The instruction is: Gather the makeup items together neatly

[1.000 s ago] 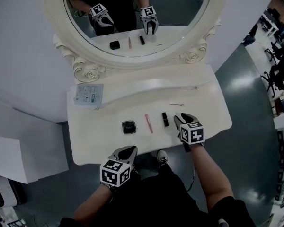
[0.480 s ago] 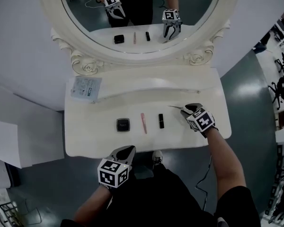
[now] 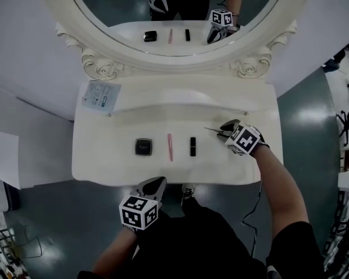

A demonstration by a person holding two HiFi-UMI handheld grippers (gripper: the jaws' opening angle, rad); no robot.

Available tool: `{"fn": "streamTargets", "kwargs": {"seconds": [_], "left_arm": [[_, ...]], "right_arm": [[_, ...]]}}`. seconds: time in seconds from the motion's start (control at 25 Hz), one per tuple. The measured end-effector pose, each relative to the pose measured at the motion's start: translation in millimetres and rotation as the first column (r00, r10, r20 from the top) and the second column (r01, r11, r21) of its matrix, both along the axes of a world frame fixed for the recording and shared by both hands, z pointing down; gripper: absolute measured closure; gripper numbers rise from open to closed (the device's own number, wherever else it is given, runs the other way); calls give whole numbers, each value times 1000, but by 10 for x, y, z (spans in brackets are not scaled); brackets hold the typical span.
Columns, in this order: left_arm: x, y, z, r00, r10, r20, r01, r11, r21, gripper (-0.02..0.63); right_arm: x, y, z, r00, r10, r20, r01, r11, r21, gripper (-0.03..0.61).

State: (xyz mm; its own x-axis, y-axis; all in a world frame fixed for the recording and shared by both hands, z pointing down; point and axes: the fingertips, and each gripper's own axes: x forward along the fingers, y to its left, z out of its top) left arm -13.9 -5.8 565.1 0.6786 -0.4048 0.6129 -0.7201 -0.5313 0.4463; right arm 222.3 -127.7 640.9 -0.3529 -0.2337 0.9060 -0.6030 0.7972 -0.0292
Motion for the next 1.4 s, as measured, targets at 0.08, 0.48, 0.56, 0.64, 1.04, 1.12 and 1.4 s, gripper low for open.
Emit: {"fn": "streamTargets", "kwargs": {"seconds": [0.08, 0.48, 0.56, 0.64, 1.04, 1.12, 1.4], "left_arm": [[11, 17, 29, 1000, -14, 2, 14, 1000, -6, 606], [55, -36, -35, 1000, 5, -3, -5, 1000, 9, 606], [29, -64, -64, 1000, 17, -3, -17, 1000, 16, 606], [-10, -85, -87, 1000, 31, -2, -31, 999, 19, 606], [-214, -164, -135, 990, 143, 1, -143, 989, 27, 606], [-245, -187, -143, 986, 164, -2, -164, 986, 31, 606], [-378, -276, -181, 978, 210, -14, -209, 977, 37, 606]], "right_arm": [[-10, 11, 5, 1000, 0, 22, 1, 1000, -30, 472], [10, 18, 6, 982, 187, 37, -188, 982, 22, 510], [13, 50, -5, 967, 254, 36, -255, 966, 44, 511], [-22, 115, -23, 946, 321, 45, -324, 944, 59, 511], [-212, 572, -58, 711, 693, 123, -701, 712, 38, 511], [-225, 638, -49, 661, 739, 132, -748, 663, 33, 511], [-230, 765, -44, 545, 833, 94, -838, 543, 49, 511]]}}
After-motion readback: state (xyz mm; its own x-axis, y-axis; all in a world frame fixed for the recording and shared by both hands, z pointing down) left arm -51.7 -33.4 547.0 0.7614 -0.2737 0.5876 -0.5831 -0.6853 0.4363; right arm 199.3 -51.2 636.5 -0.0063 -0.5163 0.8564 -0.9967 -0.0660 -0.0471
